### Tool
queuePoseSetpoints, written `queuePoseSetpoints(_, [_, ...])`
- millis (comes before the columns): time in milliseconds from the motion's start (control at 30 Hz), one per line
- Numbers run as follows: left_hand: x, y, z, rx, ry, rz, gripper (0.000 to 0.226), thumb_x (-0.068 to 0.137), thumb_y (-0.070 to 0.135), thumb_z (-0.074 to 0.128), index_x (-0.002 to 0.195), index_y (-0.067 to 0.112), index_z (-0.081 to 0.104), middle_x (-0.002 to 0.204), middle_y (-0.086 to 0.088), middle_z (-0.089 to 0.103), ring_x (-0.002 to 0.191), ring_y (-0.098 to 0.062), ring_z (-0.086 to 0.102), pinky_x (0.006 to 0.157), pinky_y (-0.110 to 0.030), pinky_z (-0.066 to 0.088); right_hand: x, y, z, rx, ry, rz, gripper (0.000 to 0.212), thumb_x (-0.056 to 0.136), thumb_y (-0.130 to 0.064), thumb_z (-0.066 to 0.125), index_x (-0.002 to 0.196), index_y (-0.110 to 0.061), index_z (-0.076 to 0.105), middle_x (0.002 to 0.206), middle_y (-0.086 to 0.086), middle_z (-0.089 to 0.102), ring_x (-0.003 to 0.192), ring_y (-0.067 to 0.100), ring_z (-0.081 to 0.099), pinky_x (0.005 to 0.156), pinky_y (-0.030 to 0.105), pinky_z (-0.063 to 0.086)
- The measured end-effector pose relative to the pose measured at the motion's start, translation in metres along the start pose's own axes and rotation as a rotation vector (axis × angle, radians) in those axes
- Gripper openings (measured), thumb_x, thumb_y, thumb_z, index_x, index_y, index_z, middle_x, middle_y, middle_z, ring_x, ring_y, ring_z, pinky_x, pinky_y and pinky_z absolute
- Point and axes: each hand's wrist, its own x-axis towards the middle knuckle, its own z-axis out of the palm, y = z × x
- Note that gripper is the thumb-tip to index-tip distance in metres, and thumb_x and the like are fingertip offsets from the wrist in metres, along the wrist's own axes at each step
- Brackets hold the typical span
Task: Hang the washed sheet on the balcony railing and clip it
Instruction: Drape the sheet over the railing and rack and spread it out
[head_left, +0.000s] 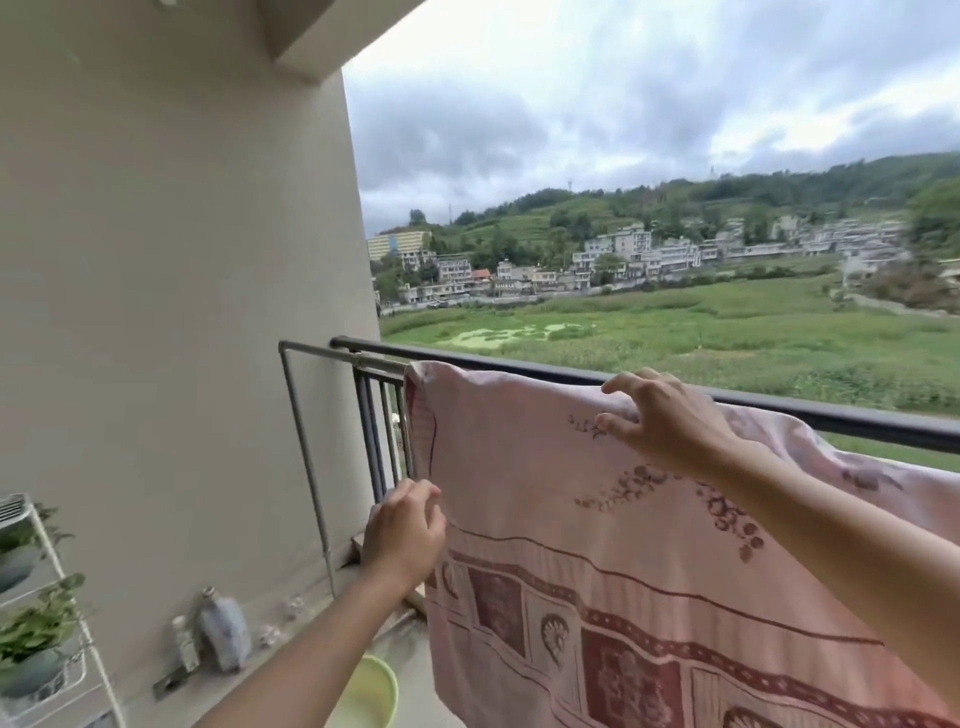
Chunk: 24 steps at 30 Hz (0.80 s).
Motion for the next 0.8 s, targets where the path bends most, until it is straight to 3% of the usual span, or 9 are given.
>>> queuePoseSetpoints(133, [0.039,-0.060,-0.008,0.002,-0.094,-0.154,0.026,0.090,0.020,0.049,0.110,0.016,0.064,0.113,-0.004,0.065,0.102,-0.026,0.060,0.081,-0.033,0.047,0.048,-0.043,0.042,0.017,-0.023,-0.006,0.046,0.089,-0.046,0.058,0.130,-0.026,0.053,0.131,0.004,0.056,0.116,0.026,0.055,0.087,0.036,0.042])
queuePoseSetpoints(300, [0.088,-0.104,0.010,-0.124,-0.171,-0.275,0.026,0.089,0.024,0.053,0.110,0.015,0.064,0.102,-0.005,0.069,0.093,-0.025,0.062,0.079,-0.032,0.049,0.101,-0.069,0.084,-0.009,-0.056,-0.017,0.047,0.088,-0.046,0.059,0.131,-0.027,0.053,0.132,0.004,0.055,0.118,0.026,0.054,0.088,0.036,0.042])
queuePoseSetpoints(467, [0.158,-0.121,0.043,-0.392,-0.206,-0.360,0.016,0.095,0.021,0.048,0.102,0.015,0.061,0.078,0.003,0.058,0.070,-0.018,0.055,0.066,-0.029,0.044,0.156,-0.074,0.116,-0.024,0.008,-0.033,0.050,0.088,-0.045,0.057,0.133,-0.024,0.051,0.126,0.006,0.059,0.112,0.027,0.056,0.085,0.038,0.047])
queuePoseSetpoints(600, [0.233,-0.134,0.075,-0.614,-0.149,-0.464,0.026,0.099,0.020,0.041,0.079,0.017,0.057,0.082,-0.004,0.057,0.075,-0.021,0.052,0.067,-0.030,0.038,0.189,-0.063,0.138,-0.042,-0.025,0.019,0.053,0.088,-0.053,0.053,0.134,-0.027,0.049,0.124,0.003,0.064,0.108,0.026,0.061,0.081,0.036,0.050])
queuePoseSetpoints(700, [0.274,-0.139,0.091,-0.879,-0.210,-0.566,0.031,0.101,0.022,0.038,0.086,0.013,0.064,0.081,-0.003,0.063,0.072,-0.020,0.056,0.063,-0.028,0.042,0.203,-0.060,0.149,-0.079,-0.098,0.048,0.048,0.088,-0.057,0.051,0.127,-0.029,0.055,0.116,0.001,0.068,0.102,0.024,0.063,0.070,0.031,0.045])
queuePoseSetpoints(800, [0.290,-0.146,0.099,-1.057,-0.372,-0.583,0.036,0.100,0.030,0.041,0.093,0.009,0.069,0.087,-0.011,0.072,0.076,-0.027,0.065,0.069,-0.036,0.054,0.214,-0.073,0.153,-0.067,-0.105,0.045,0.041,0.086,-0.059,0.053,0.116,-0.032,0.063,0.108,-0.001,0.070,0.095,0.021,0.065,0.072,0.030,0.051])
